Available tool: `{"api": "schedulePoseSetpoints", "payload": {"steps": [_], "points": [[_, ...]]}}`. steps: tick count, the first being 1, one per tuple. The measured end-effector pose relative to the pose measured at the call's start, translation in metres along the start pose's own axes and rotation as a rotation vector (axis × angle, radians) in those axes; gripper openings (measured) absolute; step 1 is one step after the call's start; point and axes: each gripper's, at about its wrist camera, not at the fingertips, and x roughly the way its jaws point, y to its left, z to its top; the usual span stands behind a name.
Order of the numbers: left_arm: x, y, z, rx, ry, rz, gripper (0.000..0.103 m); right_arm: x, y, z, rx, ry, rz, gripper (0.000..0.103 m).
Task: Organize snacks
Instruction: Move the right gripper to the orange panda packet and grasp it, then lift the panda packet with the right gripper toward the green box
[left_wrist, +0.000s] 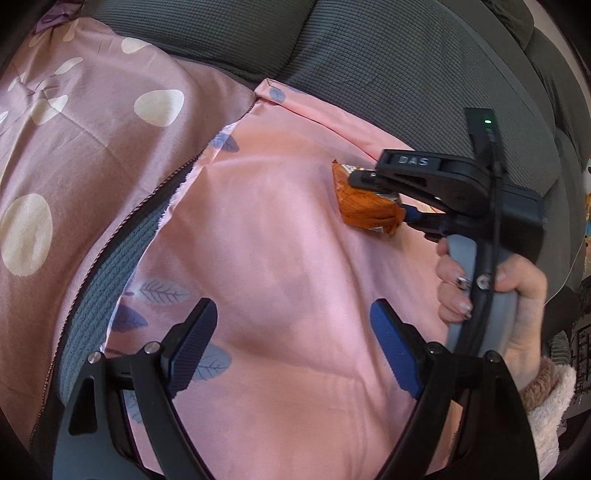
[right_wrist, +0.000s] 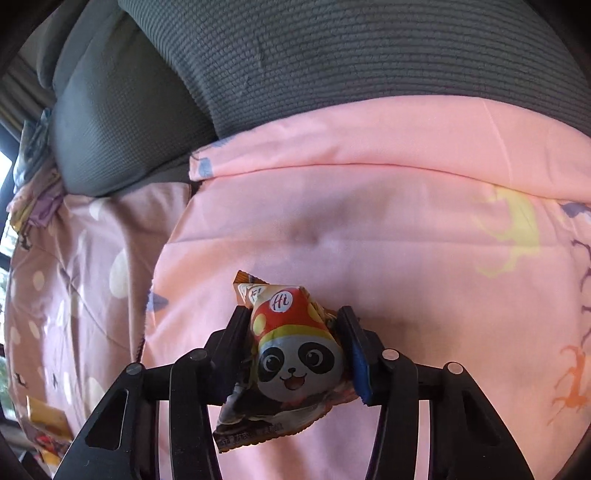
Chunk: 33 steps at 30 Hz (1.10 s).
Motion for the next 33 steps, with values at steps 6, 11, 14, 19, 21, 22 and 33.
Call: {"api": "schedulePoseSetpoints", "payload": {"steps": [6, 11, 14, 19, 21, 22, 33], "points": [[0.002, -0.003, -0.003, 0.009, 0.000, -0.003, 0.085, -0.054, -0.010, -0.025, -0.018, -0.080, 0.005, 0.048], [0.005, -0.009, -0.007, 0.027, 0.007, -0.001, 0.085, -0.104, -0.032, -0.078, -0.025, -0.115, -0.124, 0.048], [0.009, -0.017, -0.011, 0.047, 0.021, -0.012, 0.085, -0.116, -0.047, -0.111, -0.016, -0.115, -0.194, 0.048], [0.015, -0.035, -0.021, 0.099, 0.051, -0.029, 0.085, -0.122, -0.070, -0.150, 0.035, -0.098, -0.238, 0.048], [0.018, -0.041, -0.026, 0.120, 0.067, -0.041, 0.085, -0.123, -0.077, -0.155, 0.038, -0.105, -0.211, 0.049], [0.019, -0.045, -0.028, 0.129, 0.076, -0.050, 0.085, -0.125, -0.080, -0.155, 0.043, -0.106, -0.207, 0.050], [0.027, -0.087, -0.056, 0.181, 0.182, -0.296, 0.085, -0.160, -0.109, -0.160, 0.176, -0.176, -0.031, 0.068]]}}
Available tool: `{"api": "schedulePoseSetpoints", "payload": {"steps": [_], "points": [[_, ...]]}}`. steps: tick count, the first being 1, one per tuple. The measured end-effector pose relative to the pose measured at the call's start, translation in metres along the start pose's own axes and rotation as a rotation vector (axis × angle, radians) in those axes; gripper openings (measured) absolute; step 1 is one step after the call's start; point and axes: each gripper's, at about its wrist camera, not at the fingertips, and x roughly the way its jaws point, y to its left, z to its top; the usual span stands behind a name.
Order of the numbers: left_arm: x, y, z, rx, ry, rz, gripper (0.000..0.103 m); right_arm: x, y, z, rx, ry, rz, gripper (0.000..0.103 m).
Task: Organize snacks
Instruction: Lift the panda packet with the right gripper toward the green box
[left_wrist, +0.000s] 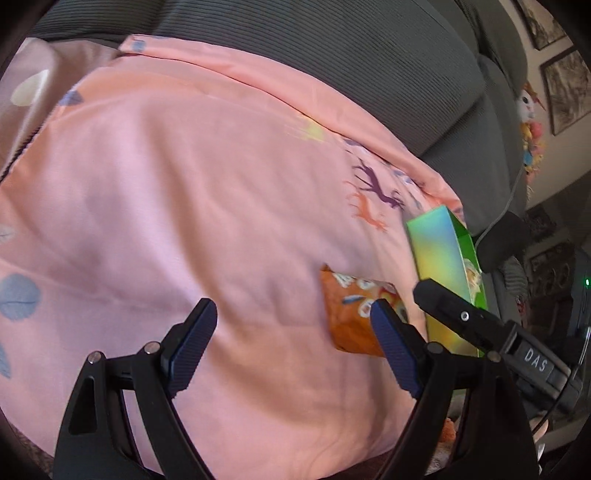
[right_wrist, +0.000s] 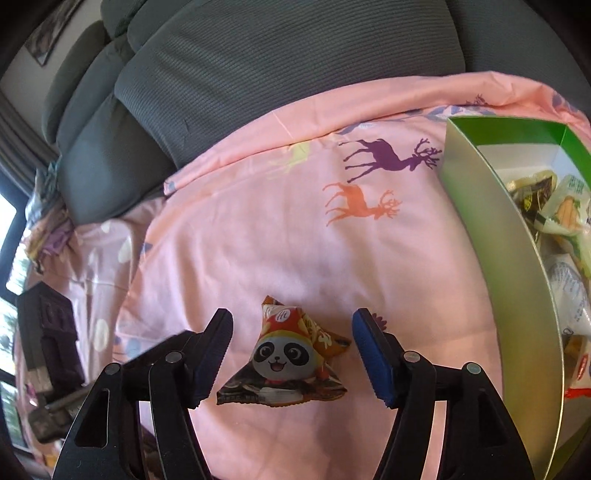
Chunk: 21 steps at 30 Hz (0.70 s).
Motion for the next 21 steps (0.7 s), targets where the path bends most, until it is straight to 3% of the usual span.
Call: {"api": "schedulePoseSetpoints", "payload": {"steps": [9, 16, 21], "points": [[0.036, -0.026, -0.010, 0.052, 0.070, -0.039, 0.086, 0.018, -0.019, 0.000, 0.078, 0.096, 0.138, 0.068], [0.041, -0.034, -0.013, 0.099, 0.058, -0.020, 0.086, 0.035, -0.019, -0.005, 0.059, 0.166, 0.127, 0.066], [0.043, -0.039, -0.016, 0.129, 0.060, -0.026, 0.080, 0.036, -0.019, -0.006, 0.024, 0.152, 0.116, 0.054]]}}
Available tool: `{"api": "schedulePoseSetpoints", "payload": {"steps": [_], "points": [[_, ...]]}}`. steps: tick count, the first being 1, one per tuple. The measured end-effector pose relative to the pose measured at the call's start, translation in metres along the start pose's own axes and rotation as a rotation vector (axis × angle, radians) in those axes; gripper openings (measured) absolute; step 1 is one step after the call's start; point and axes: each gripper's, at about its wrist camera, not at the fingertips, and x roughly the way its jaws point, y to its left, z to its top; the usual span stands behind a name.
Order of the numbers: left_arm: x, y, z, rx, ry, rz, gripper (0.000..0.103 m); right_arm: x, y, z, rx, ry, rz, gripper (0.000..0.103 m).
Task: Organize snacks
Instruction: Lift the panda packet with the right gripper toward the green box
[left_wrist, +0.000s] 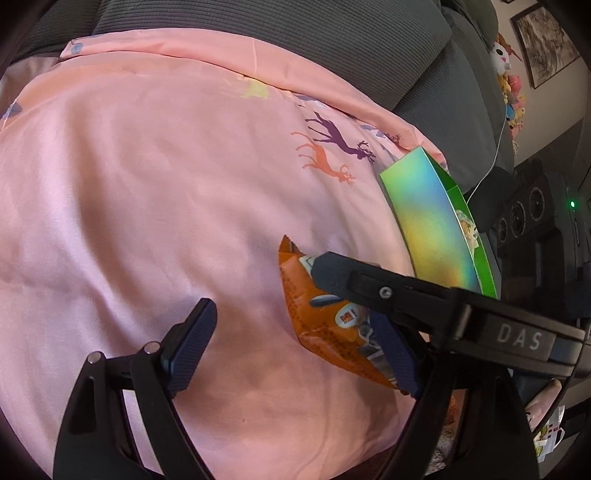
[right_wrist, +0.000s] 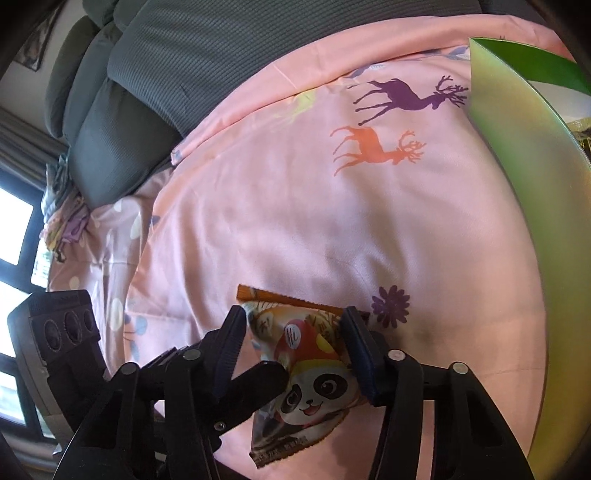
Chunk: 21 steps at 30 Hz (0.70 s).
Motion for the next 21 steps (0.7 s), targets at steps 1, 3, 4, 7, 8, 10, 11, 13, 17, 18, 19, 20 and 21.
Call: {"api": "schedulePoseSetpoints", "payload": {"steps": [1, 3, 4, 7, 8, 10, 11, 13, 17, 18, 19, 20, 21], "points": [[0.000, -0.001, 0.000, 0.004, -0.002, -0.019, 0.072, 0.000, -0.001, 0.000, -0.003, -0.002, 0.003, 0.053], [-0.001, -0.002, -0.001, -0.002, 0.007, -0.071, 0.059, -0.001, -0.001, 0.000, -0.008, -0.007, 0.009, 0.051], [-0.001, -0.003, -0.002, 0.000, 0.008, -0.094, 0.049, 0.000, -0.001, 0.001, -0.015, -0.005, 0.012, 0.051], [-0.002, -0.007, -0.004, 0.014, 0.003, -0.109, 0.045, 0.000, 0.002, 0.000, -0.034, -0.009, 0.003, 0.051], [-0.002, -0.007, -0.004, 0.014, 0.000, -0.114, 0.045, -0.001, 0.002, 0.000, -0.036, -0.010, 0.002, 0.051], [-0.004, -0.009, -0.005, 0.014, -0.005, -0.121, 0.044, -0.002, 0.003, 0.000, -0.035, -0.014, 0.006, 0.051], [-0.006, -0.011, -0.005, 0.020, -0.015, -0.118, 0.044, -0.004, 0.004, -0.001, -0.040, -0.021, 0.011, 0.051], [-0.014, -0.018, -0.005, 0.047, -0.045, -0.105, 0.044, -0.012, 0.009, -0.002, -0.063, -0.043, 0.022, 0.050], [-0.033, -0.038, -0.005, 0.107, -0.129, -0.066, 0.044, -0.032, 0.026, -0.004, -0.126, -0.110, 0.018, 0.050], [-0.036, -0.041, -0.003, 0.115, -0.145, -0.062, 0.044, -0.039, 0.028, -0.004, -0.133, -0.132, 0.034, 0.050], [-0.041, -0.046, -0.002, 0.129, -0.162, -0.057, 0.044, -0.045, 0.030, -0.003, -0.136, -0.151, 0.045, 0.050], [-0.046, -0.052, -0.001, 0.144, -0.179, -0.054, 0.044, -0.050, 0.032, -0.003, -0.139, -0.167, 0.052, 0.050], [-0.051, -0.058, 0.000, 0.162, -0.196, -0.056, 0.044, -0.057, 0.033, -0.003, -0.143, -0.186, 0.058, 0.050]]}}
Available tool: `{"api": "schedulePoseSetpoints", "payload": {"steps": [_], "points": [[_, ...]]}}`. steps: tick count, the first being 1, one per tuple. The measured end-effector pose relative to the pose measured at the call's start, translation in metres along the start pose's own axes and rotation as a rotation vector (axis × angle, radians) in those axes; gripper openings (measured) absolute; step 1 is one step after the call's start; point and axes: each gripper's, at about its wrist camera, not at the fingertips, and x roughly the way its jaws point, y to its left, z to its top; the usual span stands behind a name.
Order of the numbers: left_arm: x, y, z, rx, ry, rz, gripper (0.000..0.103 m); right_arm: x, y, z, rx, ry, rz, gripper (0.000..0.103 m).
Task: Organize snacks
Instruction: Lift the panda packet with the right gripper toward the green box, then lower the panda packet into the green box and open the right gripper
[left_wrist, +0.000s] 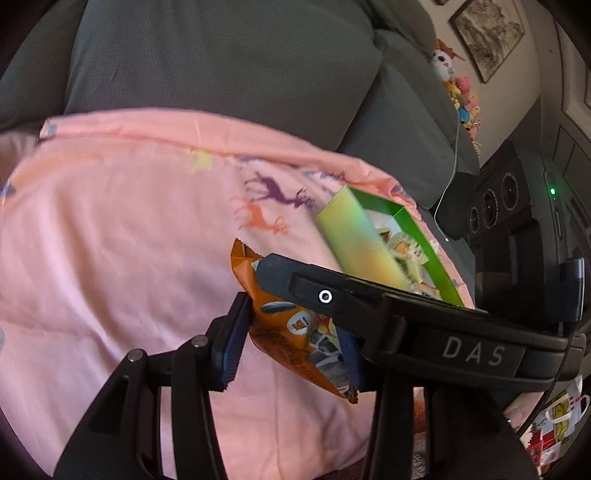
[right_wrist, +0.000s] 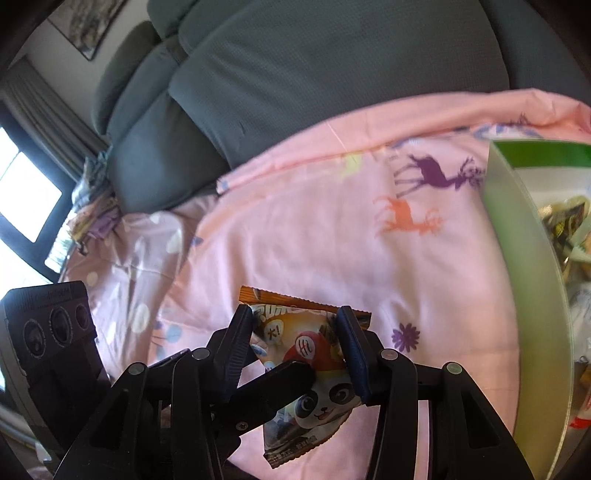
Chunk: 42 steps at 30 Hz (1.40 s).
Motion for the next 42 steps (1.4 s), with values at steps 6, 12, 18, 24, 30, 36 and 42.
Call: {"api": "schedulePoseSetpoints", "payload": {"steps": [6, 12, 18, 24, 30, 36, 42], "points": [[-0.012, -0.044, 0.017, 0.109, -0.076, -0.024, 0.044, -0.051, 0.003, 0.008, 0.000, -0.149, 0.013, 0.050], [0.004, -0.091, 0.028, 0.218, -0.092, -0.073, 0.044, -0.099, -0.021, 0.008, 0.053, -0.276, -0.002, 0.050], [0.029, -0.136, 0.029, 0.306, -0.071, -0.136, 0.044, -0.139, -0.058, -0.001, 0.128, -0.369, -0.037, 0.050], [0.064, -0.171, 0.029, 0.357, -0.018, -0.176, 0.044, -0.160, -0.100, -0.008, 0.228, -0.417, -0.054, 0.050], [0.093, -0.188, 0.026, 0.377, 0.041, -0.193, 0.044, -0.165, -0.135, -0.014, 0.318, -0.429, -0.059, 0.050], [0.124, -0.191, 0.023, 0.358, 0.114, -0.208, 0.044, -0.158, -0.170, -0.019, 0.410, -0.397, -0.078, 0.050], [0.147, -0.186, 0.019, 0.323, 0.178, -0.212, 0.044, -0.145, -0.191, -0.022, 0.476, -0.345, -0.095, 0.050]]}}
